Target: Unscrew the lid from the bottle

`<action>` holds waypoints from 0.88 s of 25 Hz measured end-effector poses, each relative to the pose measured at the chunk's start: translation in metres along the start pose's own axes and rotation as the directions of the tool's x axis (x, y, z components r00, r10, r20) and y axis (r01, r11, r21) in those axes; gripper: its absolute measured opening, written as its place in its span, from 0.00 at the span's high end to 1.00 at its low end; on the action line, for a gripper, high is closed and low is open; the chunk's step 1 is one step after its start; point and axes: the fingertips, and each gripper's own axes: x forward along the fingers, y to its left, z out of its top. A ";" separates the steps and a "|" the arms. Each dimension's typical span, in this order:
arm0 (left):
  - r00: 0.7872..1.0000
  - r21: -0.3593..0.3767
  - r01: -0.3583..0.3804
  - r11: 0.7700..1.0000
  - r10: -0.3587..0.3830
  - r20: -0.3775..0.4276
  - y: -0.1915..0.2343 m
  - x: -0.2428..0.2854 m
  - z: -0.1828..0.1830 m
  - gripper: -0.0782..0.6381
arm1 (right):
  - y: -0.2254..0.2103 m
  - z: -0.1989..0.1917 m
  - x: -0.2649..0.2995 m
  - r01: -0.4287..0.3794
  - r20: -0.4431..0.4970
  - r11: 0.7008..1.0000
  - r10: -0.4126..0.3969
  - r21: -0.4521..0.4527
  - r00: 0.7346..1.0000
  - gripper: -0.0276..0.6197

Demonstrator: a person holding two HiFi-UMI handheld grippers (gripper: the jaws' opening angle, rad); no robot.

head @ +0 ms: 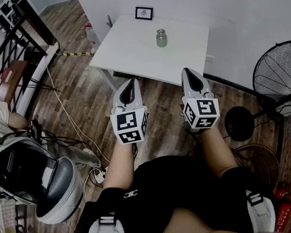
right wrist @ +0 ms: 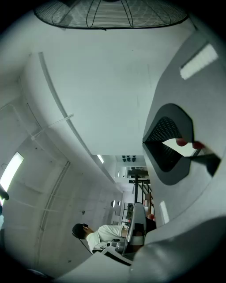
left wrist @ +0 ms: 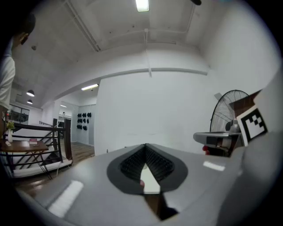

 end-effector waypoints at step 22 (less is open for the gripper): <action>0.999 -0.010 -0.039 0.999 0.039 0.006 -0.020 0.011 -0.017 0.82 | -0.020 -0.008 -0.001 -0.023 0.025 0.999 0.023 -0.023 0.999 0.96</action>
